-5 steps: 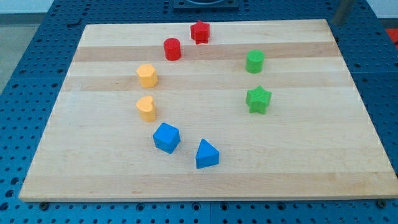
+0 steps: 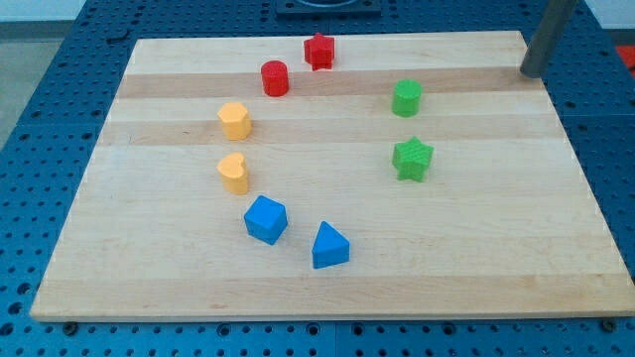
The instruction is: Move your arm towards blue triangle
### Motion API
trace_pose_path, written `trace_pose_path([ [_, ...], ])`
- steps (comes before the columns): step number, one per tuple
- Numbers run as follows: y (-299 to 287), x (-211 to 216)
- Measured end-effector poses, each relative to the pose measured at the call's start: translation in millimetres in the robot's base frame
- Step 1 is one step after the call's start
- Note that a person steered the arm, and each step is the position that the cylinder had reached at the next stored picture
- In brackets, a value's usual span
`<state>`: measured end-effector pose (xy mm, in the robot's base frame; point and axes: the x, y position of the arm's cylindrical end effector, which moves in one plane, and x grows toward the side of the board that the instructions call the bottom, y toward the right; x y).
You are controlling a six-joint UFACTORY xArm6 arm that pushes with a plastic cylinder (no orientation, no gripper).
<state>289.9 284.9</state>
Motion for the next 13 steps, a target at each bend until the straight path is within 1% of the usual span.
trace_pose_path([
  [2, -2.1, 76.1],
  [3, -2.2, 76.8],
  [4, -1.6, 98.7],
  [6, -6.6, 200.1],
  [7, -10.2, 225.2],
  [9, -70.9, 210.5],
  [10, -75.3, 210.5],
  [12, -81.2, 284.4],
  [13, -82.3, 284.5],
])
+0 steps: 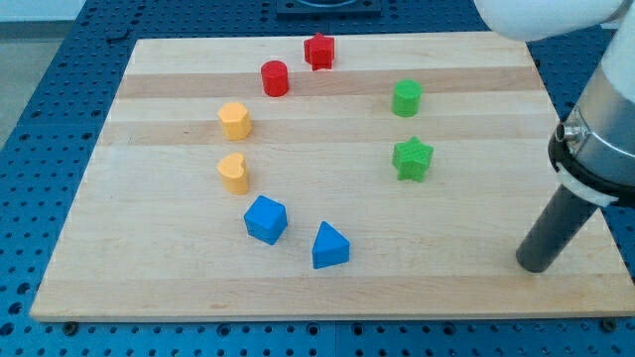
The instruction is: Move your arm towards blue triangle
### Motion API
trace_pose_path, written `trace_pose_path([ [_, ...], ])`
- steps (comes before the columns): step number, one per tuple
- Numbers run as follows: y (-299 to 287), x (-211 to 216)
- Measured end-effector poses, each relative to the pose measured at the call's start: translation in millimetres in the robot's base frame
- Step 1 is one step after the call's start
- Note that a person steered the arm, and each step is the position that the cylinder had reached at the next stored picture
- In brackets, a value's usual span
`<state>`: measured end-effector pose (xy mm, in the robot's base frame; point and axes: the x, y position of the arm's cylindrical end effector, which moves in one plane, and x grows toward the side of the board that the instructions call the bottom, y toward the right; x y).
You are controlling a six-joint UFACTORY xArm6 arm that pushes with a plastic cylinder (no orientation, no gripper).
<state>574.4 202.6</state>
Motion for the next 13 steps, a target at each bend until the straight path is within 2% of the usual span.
trace_pose_path([
  [2, -58.2, -1.1],
  [3, -64.1, -1.1],
  [5, -90.0, 43.9],
  [6, -91.2, 40.3],
  [8, -85.1, -8.2],
  [10, -87.3, -18.5],
  [11, -94.5, -42.4],
  [13, -136.7, -44.5],
])
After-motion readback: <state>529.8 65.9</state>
